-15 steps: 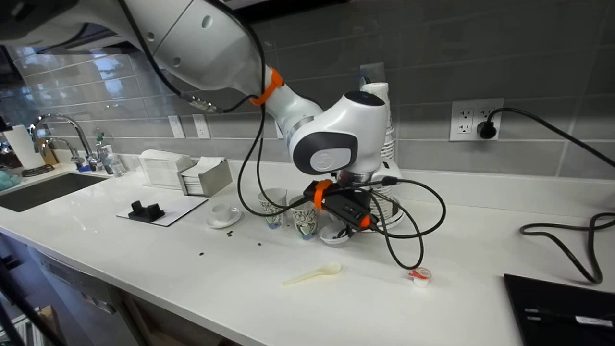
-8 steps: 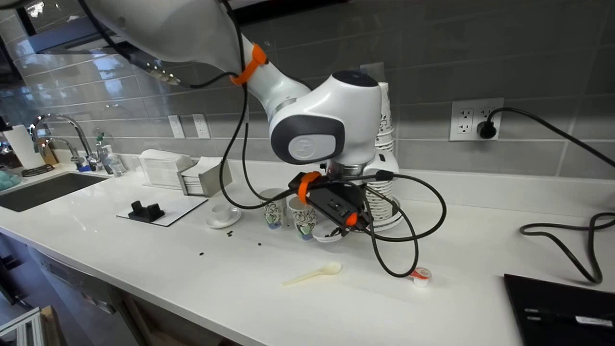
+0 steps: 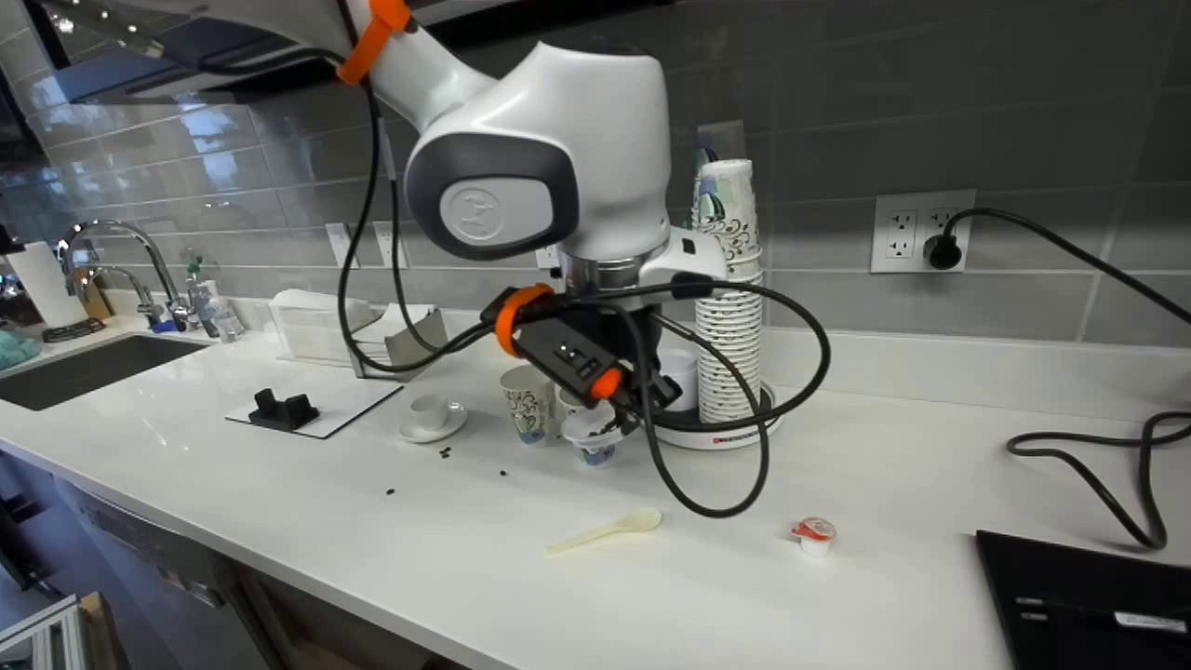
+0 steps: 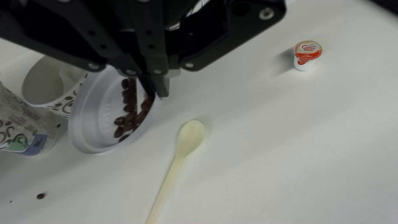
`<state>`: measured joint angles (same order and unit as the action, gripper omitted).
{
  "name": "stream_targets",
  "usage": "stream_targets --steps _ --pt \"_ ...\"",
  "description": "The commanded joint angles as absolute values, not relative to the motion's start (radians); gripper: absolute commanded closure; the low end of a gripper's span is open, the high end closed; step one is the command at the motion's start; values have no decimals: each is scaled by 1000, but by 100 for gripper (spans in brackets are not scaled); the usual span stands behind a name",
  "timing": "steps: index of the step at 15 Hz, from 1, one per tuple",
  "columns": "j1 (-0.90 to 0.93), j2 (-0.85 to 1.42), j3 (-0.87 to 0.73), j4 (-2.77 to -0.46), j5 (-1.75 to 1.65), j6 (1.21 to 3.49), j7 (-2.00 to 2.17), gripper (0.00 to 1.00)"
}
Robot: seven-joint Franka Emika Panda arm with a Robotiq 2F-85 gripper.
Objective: Lift the coffee lid and pour some of its contents into the tea cup
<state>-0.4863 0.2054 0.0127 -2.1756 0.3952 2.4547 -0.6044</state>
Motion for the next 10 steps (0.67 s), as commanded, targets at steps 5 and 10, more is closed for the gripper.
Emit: stream_targets --steps 5,10 --pt "-252 55 -37 -2281 289 2447 -554 100" --pt "-136 94 -9 -2221 272 2416 -571 100"
